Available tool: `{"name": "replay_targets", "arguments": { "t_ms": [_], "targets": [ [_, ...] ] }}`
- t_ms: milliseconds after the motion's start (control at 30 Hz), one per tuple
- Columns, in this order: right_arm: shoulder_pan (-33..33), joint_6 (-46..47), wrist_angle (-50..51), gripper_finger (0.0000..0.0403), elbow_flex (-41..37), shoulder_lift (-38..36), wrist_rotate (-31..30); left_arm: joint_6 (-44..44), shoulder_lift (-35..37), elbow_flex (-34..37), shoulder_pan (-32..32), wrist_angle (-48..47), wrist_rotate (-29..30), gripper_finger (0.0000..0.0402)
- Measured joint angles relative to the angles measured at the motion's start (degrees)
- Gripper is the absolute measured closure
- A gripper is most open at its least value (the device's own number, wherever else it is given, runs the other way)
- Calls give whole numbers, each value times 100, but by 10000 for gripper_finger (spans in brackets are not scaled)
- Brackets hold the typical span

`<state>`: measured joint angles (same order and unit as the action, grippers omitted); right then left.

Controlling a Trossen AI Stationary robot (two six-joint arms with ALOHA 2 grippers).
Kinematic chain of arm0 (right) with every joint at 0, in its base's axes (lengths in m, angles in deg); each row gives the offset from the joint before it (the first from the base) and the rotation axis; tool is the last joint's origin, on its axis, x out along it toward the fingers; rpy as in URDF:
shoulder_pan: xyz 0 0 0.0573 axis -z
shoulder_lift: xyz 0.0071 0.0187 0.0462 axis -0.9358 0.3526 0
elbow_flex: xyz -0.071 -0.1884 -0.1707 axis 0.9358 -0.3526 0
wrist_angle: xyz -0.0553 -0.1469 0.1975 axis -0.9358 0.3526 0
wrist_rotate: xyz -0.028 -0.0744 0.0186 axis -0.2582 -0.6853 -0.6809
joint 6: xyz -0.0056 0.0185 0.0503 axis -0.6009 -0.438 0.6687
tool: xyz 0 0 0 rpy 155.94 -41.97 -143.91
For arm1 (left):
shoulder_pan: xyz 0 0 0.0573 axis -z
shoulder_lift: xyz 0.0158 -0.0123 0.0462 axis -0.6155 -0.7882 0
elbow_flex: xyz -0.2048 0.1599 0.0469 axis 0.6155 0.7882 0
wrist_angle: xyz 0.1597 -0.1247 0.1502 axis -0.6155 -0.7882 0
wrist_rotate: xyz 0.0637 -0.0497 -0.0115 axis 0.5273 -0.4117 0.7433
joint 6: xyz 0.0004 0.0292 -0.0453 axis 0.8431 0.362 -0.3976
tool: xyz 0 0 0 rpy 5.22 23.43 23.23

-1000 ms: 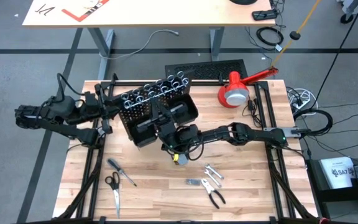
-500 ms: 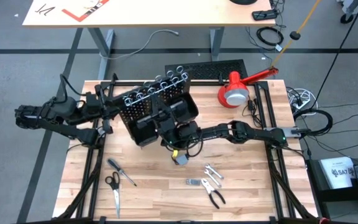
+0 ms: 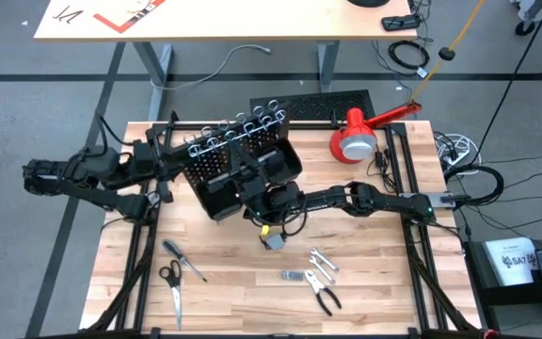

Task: Hang tools onto peg board
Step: Assemble the tool holder on the pegboard

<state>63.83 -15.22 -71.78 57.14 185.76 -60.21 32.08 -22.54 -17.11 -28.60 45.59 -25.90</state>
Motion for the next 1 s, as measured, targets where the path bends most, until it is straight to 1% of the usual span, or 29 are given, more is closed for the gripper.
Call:
{"name": "replay_targets", "arguments": {
  "t_ms": [367,500,667,1000],
  "targets": [
    [-11,-67,1,403,0,33,-35,-55,0,0,0,-2,-7,334],
    [-24,-59,12,403,0,59,-251,-63,1,2,0,-2,-8,334],
    [-17,-32,1,403,2,90,-106,-71,-20,4,0,-7,-10,334],
    [-8,-337,3,403,2,90,29,-90,-24,4,0,-38,-21,334]
  ]
}}
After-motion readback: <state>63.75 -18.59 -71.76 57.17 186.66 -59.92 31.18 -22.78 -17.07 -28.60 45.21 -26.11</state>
